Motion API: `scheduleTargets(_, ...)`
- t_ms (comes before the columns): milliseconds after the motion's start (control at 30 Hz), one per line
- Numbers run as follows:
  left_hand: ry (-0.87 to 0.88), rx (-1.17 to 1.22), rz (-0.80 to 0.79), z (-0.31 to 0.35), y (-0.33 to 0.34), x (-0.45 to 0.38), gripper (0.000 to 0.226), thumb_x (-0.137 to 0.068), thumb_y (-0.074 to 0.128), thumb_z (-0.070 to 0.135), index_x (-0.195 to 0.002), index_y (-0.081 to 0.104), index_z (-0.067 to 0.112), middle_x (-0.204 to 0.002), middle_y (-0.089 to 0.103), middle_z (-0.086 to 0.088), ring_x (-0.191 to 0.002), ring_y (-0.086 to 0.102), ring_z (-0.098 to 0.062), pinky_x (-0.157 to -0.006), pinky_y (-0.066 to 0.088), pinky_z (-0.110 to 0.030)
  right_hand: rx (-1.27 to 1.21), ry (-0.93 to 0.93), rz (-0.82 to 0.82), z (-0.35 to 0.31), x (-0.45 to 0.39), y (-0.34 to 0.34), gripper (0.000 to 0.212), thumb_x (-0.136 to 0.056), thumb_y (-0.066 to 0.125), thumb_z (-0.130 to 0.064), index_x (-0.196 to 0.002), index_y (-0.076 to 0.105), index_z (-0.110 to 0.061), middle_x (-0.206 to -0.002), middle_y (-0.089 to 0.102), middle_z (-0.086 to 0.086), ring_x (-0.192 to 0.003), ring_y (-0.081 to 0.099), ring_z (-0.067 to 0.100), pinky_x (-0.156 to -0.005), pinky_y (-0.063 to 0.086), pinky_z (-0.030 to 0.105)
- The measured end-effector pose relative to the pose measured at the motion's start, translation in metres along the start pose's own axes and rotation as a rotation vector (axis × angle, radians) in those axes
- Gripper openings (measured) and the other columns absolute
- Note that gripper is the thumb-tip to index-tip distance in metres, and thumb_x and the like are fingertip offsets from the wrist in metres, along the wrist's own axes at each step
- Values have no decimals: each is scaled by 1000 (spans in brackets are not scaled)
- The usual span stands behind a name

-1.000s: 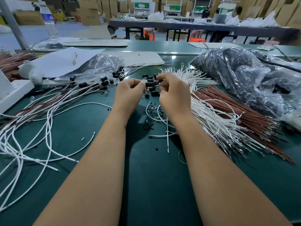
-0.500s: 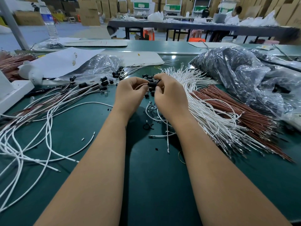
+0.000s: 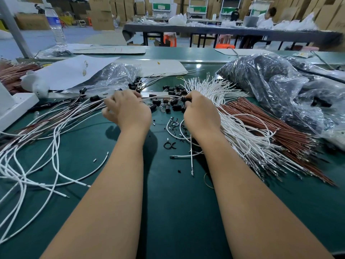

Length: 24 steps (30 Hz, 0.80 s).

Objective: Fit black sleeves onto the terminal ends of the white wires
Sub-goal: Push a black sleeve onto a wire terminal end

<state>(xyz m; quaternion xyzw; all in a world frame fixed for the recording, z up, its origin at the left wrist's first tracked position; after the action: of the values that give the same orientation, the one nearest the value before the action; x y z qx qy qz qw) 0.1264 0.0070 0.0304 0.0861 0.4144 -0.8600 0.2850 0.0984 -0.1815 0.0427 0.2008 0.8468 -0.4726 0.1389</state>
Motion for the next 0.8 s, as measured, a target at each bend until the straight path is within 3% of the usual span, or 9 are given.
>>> scheduleTargets(67, 64, -35, 28, 4, -1, 1, 32, -80, 47, 6, -105, 58, 23, -122, 51, -1, -124, 29, -27, -103, 20, -45, 11, -14, -26, -2, 1, 2, 19, -95, 45, -2, -106, 56, -12, -81, 57, -2, -69, 51, 16, -50, 30, 26)
scheduleTargets(133, 267, 88, 52, 21, -2, 6, 33, -78, 49, 3, -105, 60, 20, -114, 58, 1, -120, 38, -26, -98, 24, -37, -21, -48, -52, -8, 3, 5, 21, -96, 45, -3, -110, 57, -13, -86, 59, -2, -75, 53, 18, -52, 33, 27)
scheduleTargets(233, 530, 370, -111, 47, 2, 20, 30, -80, 51, -3, -103, 61, 13, -91, 64, -1, -92, 58, -23, -80, 42, -27, -136, -79, -83, -16, 5, 8, 20, -97, 47, -12, -113, 59, -14, -97, 65, 2, -85, 58, 21, -69, 47, 36)
scheduleTargets(333, 529, 468, -233, 49, 7, 24, 28, -83, 56, -3, -104, 59, 15, -81, 61, 1, -77, 61, -15, -77, 52, -25, -209, -83, -90, -19, 6, 8, 19, -97, 49, -14, -111, 61, -15, -100, 66, 5, -91, 60, 24, -80, 50, 41)
scheduleTargets(433, 479, 528, -197, 39, 4, 17, 27, -87, 59, -2, -104, 57, 19, -77, 60, 5, -74, 60, -8, -70, 49, -15, -238, -60, -68, -15, 5, 5, 18, -98, 48, -17, -111, 61, -16, -97, 66, 3, -86, 60, 22, -76, 50, 39)
scheduleTargets(600, 335, 394, -100, 19, 4, 4, 25, -87, 53, -2, -105, 60, 14, -79, 60, 4, -79, 58, -17, -72, 46, -25, -202, -50, -69, -10, 4, 7, 17, -99, 47, -14, -109, 60, -14, -92, 64, 1, -79, 58, 18, -65, 46, 33)
scheduleTargets(733, 489, 368, -230, 38, 11, 15, 18, -85, 60, 3, -97, 70, 13, -87, 67, 1, -81, 62, -11, -69, 44, -7, -200, -87, -65, -14, 5, 9, 17, -97, 51, -15, -110, 61, -17, -96, 66, 1, -84, 57, 19, -69, 42, 32)
scheduleTargets(800, 541, 365, -260, 44, 12, 19, 12, -86, 64, 8, -93, 72, 12, -81, 66, 3, -76, 62, -12, -68, 46, -12, -227, -89, -65, -14, 4, 10, 19, -95, 53, -16, -111, 63, -19, -101, 67, 1, -90, 58, 19, -75, 45, 33)
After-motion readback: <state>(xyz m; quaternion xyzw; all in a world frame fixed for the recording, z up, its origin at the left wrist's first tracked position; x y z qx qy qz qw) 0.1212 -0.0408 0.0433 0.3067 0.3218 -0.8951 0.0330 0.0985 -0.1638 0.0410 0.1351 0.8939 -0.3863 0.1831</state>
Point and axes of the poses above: each hand's wrist, its own x-axis away from the middle knuckle, its own y-axis out of the palm, z = x × y, the point moved 7 cm from there along -x, towards the middle knuckle
